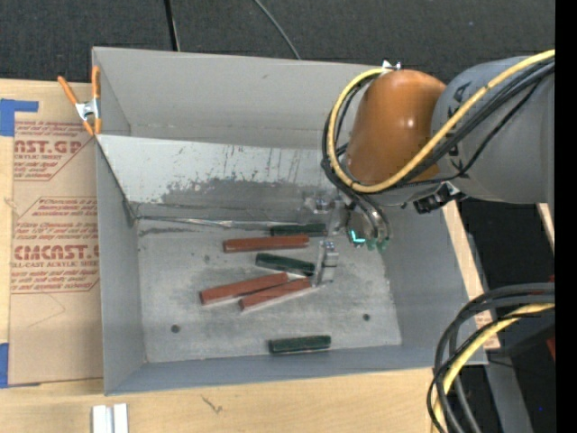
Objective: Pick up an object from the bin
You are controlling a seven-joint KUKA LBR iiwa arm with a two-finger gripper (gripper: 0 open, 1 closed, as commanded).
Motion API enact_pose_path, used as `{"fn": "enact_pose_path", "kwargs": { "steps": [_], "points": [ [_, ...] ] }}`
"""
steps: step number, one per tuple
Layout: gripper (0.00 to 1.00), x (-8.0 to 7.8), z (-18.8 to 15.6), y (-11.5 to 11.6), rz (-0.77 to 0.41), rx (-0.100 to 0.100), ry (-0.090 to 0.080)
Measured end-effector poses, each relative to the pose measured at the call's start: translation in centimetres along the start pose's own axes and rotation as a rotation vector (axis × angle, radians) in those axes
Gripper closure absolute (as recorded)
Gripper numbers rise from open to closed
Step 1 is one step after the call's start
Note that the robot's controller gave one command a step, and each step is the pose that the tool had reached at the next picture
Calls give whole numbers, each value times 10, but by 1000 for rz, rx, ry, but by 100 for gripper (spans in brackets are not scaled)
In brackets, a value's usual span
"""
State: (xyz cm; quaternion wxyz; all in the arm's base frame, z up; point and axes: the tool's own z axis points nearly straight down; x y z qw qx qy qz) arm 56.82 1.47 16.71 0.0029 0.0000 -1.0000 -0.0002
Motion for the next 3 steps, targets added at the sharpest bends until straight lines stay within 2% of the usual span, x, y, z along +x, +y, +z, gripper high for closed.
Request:
{"fn": "enact_pose_path", "kwargs": {
  "steps": [1,2,3],
  "points": [
    [0,-2,-4,0,0,0,-7],
    [0,9,60,28,-78,1,-11],
    [0,15,72,37,-112,0,-2]
  ]
}}
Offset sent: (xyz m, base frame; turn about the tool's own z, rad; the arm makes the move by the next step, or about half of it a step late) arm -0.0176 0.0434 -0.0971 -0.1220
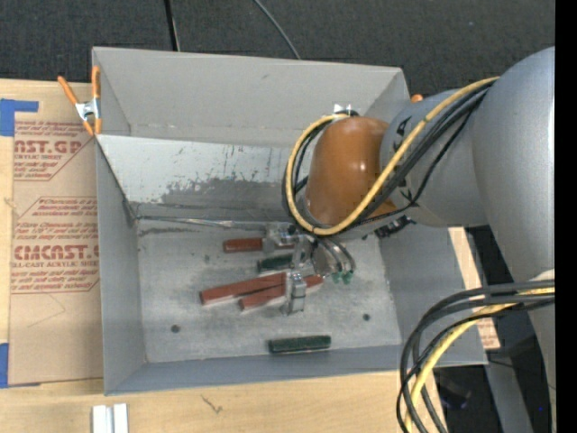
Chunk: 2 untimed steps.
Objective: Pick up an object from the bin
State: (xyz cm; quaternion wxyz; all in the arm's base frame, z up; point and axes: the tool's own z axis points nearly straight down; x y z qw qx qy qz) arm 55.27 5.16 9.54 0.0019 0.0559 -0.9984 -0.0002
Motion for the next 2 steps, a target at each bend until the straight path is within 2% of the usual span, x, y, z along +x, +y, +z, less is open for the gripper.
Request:
{"fn": "enact_pose_path", "kwargs": {
  "steps": [1,2],
  "points": [
    [0,6,-4,14,-24,0,-3],
    [0,11,24,18,-57,1,-10]
  ]
}}
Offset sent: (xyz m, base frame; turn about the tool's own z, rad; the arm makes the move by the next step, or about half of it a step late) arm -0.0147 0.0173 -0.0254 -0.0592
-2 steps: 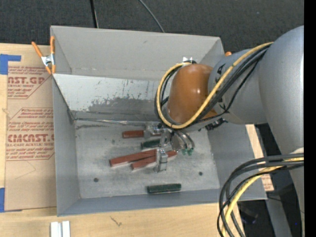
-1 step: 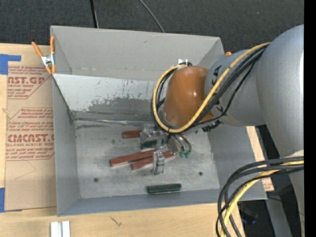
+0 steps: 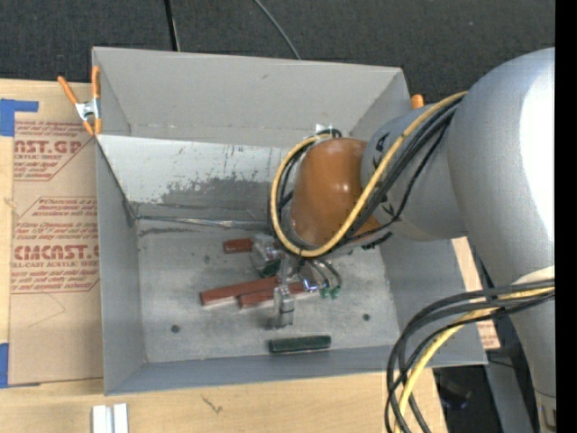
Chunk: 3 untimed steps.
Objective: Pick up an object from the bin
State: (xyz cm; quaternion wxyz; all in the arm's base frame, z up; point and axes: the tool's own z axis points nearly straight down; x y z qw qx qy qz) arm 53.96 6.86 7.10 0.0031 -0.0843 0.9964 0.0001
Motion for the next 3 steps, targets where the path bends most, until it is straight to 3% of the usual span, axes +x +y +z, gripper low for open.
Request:
{"fn": "enact_pose_path", "kwargs": {
  "steps": [1,3],
  "points": [
    [100,7,-1,13,-73,-2,7],
    [100,7,-3,13,-73,-2,8]
  ]
}}
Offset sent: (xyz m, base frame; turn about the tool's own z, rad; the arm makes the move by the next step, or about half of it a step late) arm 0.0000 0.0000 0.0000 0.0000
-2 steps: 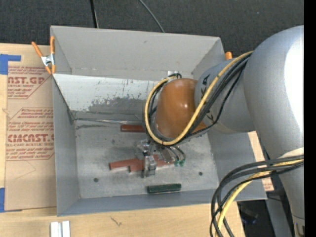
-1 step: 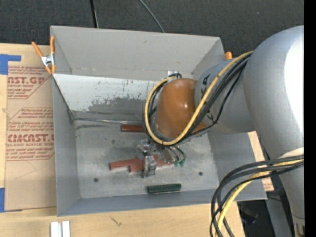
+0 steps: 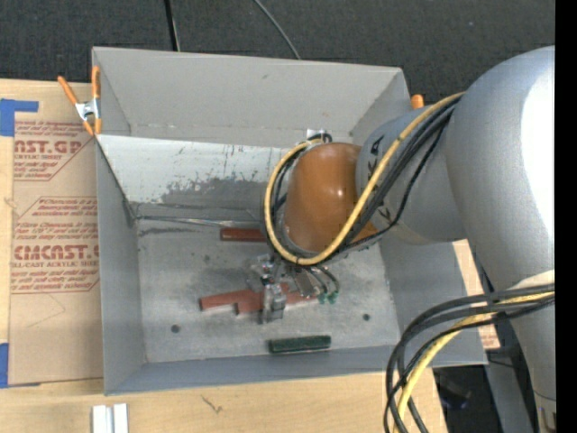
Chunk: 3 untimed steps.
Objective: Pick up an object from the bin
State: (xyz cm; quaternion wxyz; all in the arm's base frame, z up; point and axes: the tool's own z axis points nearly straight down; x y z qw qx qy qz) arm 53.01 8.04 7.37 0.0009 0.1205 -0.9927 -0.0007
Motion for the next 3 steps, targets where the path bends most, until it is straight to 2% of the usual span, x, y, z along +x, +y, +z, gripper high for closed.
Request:
{"fn": "enact_pose_path", "kwargs": {
  "steps": [2,3],
  "points": [
    [100,2,-27,0,0,1,5],
    [100,0,-41,0,0,2,-3]
  ]
}}
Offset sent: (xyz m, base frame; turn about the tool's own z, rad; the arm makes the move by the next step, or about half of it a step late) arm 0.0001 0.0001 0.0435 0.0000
